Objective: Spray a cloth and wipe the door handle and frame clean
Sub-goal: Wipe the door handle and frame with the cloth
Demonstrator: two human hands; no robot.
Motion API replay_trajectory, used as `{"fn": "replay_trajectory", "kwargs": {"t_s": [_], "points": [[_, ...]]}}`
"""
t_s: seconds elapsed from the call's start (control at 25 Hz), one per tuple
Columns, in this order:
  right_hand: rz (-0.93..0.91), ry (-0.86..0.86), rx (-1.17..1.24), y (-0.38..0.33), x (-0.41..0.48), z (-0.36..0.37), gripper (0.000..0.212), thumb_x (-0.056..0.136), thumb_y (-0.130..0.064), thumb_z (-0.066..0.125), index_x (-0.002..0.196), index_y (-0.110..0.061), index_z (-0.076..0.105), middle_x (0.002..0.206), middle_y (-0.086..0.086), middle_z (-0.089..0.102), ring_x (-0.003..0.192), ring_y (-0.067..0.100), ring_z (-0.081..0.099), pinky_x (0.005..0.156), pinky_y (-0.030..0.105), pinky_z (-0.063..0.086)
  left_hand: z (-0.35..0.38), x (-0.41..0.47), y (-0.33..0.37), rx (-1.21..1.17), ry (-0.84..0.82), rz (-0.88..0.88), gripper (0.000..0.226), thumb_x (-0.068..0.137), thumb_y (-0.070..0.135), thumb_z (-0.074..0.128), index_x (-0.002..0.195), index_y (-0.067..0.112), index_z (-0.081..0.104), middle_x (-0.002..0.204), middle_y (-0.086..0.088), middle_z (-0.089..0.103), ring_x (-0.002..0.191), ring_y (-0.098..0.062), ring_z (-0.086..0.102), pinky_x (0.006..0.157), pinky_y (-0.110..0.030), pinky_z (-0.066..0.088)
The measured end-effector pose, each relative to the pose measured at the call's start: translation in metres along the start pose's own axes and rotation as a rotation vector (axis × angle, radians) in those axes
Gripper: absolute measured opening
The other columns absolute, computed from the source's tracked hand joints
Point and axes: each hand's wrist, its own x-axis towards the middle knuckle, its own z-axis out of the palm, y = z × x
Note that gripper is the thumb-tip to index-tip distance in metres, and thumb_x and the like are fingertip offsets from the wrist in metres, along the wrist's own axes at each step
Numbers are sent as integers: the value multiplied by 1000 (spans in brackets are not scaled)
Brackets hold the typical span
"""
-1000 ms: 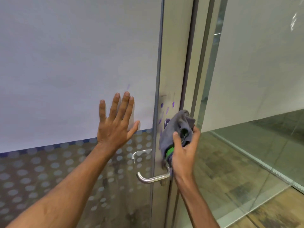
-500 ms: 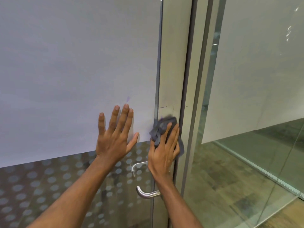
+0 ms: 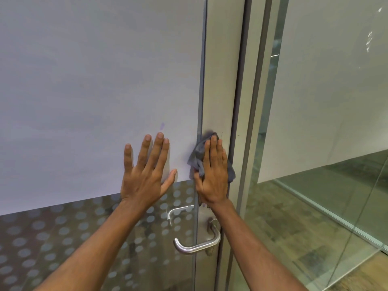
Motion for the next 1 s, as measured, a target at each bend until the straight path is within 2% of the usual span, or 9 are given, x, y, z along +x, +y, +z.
{"fn": "replay_trajectory", "kwargs": {"t_s": [0.16, 0.24, 0.4, 0.52, 0.64, 0.72, 0.8, 0.88, 1.0], "points": [[87, -148, 69, 4, -93, 8, 87, 84, -30, 45, 152, -25, -9, 162, -6, -12, 150, 19, -3, 118, 46, 11, 0, 0, 0, 8, 6, -2, 84, 98, 61, 35, 159, 7, 18, 165, -13, 10, 152, -32, 7, 119, -59, 2], [92, -157, 87, 5, -98, 8, 89, 83, -29, 45, 152, -26, -11, 162, -8, -14, 150, 18, -5, 119, 44, 9, 1, -1, 0, 15, 4, 0, 84, 98, 61, 34, 159, 7, 17, 166, -13, 8, 153, -32, 2, 119, -59, -1], [47, -57, 107, -2, -11, -3, 83, 83, -29, 42, 153, -19, -2, 163, -4, -7, 150, 22, 0, 122, 32, -3, 2, -1, 0, 20, -4, -3, 84, 98, 62, 32, 160, 7, 15, 167, -13, 2, 153, -32, -2, 119, -59, -1], [55, 45, 96, -6, 17, -2, 84, 81, -28, 42, 153, -16, 0, 163, -2, -2, 150, 24, 4, 122, 35, 0, 3, -1, 0, 19, -3, -1, 84, 98, 62, 32, 160, 7, 15, 167, -13, 1, 153, -32, -3, 119, -60, -1], [111, 8, 53, -9, -30, 4, 85, 83, -31, 42, 152, -15, -5, 161, 9, 7, 150, 22, 1, 122, 41, 6, 2, -1, -1, 7, -5, -1, 85, 98, 62, 31, 160, 7, 14, 167, -13, -1, 153, -32, -3, 119, -59, -2], [216, 6, 116, -15, -54, 10, 84, 85, -28, 42, 150, -11, -7, 161, 11, 4, 149, 23, 0, 121, 49, 9, 2, -2, -1, 11, -1, -5, 85, 98, 62, 32, 160, 7, 15, 167, -13, 0, 153, -31, -2, 120, -59, -3], [352, 90, 229, -21, -35, 11, 79, 88, -23, 44, 149, -4, -3, 159, 9, 0, 149, 26, 1, 120, 52, 9, 3, -2, 0, 22, 0, -1, 85, 98, 62, 32, 160, 7, 15, 167, -13, 0, 153, -31, -1, 120, -59, -3], [354, 161, 218, -23, 1, 3, 73, 90, -26, 40, 151, -4, 5, 159, 5, 0, 149, 23, 0, 122, 43, 3, 4, -2, 0, 27, -1, 1, 84, 98, 62, 32, 160, 7, 15, 167, -13, 0, 153, -31, -2, 120, -59, -3], [208, 111, 135, -21, 21, -2, 76, 89, -27, 44, 151, -5, 5, 160, 0, -3, 150, 21, -2, 123, 35, -1, 4, -2, 0, 9, -5, 2, 84, 98, 62, 31, 160, 7, 14, 167, -13, -1, 153, -32, -3, 119, -59, -3]]}}
